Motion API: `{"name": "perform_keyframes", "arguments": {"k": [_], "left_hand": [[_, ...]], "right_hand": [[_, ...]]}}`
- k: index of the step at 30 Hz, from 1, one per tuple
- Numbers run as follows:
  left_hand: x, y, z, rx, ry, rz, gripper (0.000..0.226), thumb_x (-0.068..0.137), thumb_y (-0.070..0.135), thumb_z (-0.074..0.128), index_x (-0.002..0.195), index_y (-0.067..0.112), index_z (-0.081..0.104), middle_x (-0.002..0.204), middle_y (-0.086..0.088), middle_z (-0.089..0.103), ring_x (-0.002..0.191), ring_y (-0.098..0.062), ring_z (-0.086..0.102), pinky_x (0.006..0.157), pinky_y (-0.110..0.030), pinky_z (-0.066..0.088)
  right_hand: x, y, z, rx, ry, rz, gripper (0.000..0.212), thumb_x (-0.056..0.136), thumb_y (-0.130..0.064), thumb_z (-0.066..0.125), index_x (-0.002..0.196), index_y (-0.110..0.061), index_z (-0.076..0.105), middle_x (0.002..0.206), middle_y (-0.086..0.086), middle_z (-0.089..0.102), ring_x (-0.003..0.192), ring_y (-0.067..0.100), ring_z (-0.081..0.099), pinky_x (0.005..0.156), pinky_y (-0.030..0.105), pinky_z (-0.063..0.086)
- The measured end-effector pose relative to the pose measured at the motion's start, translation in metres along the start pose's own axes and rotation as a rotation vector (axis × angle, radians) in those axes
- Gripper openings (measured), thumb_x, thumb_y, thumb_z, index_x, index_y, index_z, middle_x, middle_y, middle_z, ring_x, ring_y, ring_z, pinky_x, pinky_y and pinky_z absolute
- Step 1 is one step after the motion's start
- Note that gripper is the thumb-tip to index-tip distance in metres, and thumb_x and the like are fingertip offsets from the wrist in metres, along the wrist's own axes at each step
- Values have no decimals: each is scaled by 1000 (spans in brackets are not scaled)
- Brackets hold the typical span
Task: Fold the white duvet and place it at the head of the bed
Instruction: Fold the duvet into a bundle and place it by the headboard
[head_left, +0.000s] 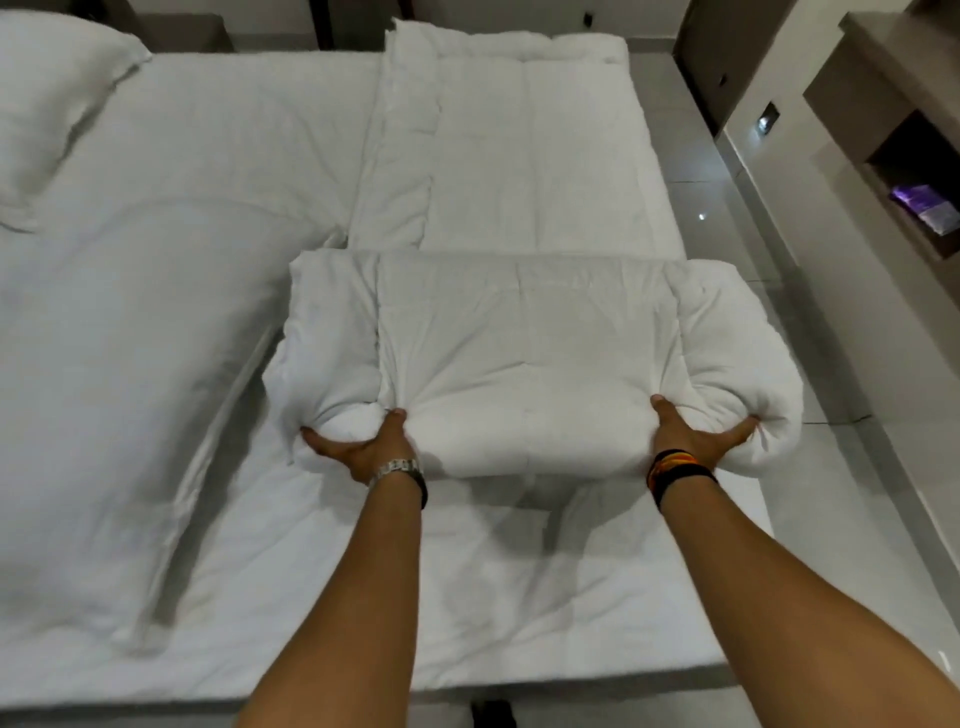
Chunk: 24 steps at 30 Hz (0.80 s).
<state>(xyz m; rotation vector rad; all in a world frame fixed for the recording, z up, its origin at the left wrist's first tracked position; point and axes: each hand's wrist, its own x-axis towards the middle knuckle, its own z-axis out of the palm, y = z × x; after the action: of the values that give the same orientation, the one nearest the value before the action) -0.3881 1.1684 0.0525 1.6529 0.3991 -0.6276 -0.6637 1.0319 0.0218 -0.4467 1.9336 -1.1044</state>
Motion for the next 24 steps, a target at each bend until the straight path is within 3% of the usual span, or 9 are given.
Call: {"name": "perform_keyframes", "arguments": {"k": [3, 7, 10, 14, 16, 18, 21, 22, 24], "left_hand": [[-24, 1, -44, 5, -9, 2, 129, 73, 13, 90, 159, 51, 3, 143, -20, 52, 103, -24, 54, 95, -37, 44], [-69, -30, -143, 38, 25, -6, 130, 73, 17, 91, 158, 53, 0, 147, -24, 48, 126, -36, 56, 106, -46, 43], [-106, -65, -228, 79, 20, -46, 129, 75, 18, 90, 156, 56, -3, 152, -24, 41, 130, -39, 53, 109, -53, 42], [-135, -90, -311, -300, 149, -156, 116, 79, 28, 83, 165, 18, 6, 170, -14, 18, 154, -32, 25, 125, -46, 23], [-146, -89, -340, -438, 115, -246, 113, 82, 47, 79, 164, 12, 10, 170, -9, 16, 154, -29, 25, 126, -42, 21], [-174, -67, -348, -418, 24, -310, 119, 78, 72, 69, 164, 22, 3, 168, -4, 16, 150, -28, 29, 123, -43, 22], [-194, -18, -321, -250, -113, -176, 141, 53, 76, 70, 162, 36, -10, 171, -4, 6, 152, -28, 26, 124, -47, 20], [-196, 1, -305, -154, -158, -53, 141, 53, 67, 76, 162, 38, -10, 171, -6, 9, 150, -29, 29, 123, -47, 24], [-181, 36, -267, -114, -268, 161, 123, 76, 37, 83, 161, 44, -5, 161, -14, 35, 131, -31, 53, 110, -48, 43]], "right_hand": [[-36, 4, -46, 22, -30, -4, 132, 70, -32, 95, 161, -48, 1, 166, 22, 21, 148, 37, 34, 121, 53, 28], [-93, 47, -140, -11, -55, 11, 131, 73, -31, 93, 162, -46, -2, 165, 23, 22, 146, 41, 38, 121, 55, 29], [-144, 87, -225, -59, -32, 46, 132, 73, -32, 93, 162, -48, -3, 166, 27, 15, 148, 44, 33, 121, 59, 27], [-207, 120, -312, -82, -15, 76, 128, 77, -24, 91, 162, -46, -3, 163, 31, 20, 144, 47, 37, 117, 59, 30], [-226, 121, -334, -90, -5, 75, 127, 78, -25, 90, 162, -46, -2, 162, 33, 19, 144, 48, 37, 117, 60, 31], [-237, 106, -340, -75, -16, 78, 124, 81, -27, 88, 162, -46, -3, 163, 31, 18, 145, 47, 37, 116, 59, 31], [-232, 56, -321, -4, -142, -20, 124, 80, -30, 89, 165, -38, -1, 166, 24, 24, 148, 39, 36, 118, 48, 28], [-223, 36, -308, 64, -226, -100, 121, 81, -26, 88, 166, -34, 3, 165, 19, 31, 147, 35, 40, 116, 42, 31], [-206, -11, -279, 188, -417, -189, 109, 88, -14, 81, 166, -33, 9, 158, 11, 45, 138, 28, 53, 100, 39, 48]]}}
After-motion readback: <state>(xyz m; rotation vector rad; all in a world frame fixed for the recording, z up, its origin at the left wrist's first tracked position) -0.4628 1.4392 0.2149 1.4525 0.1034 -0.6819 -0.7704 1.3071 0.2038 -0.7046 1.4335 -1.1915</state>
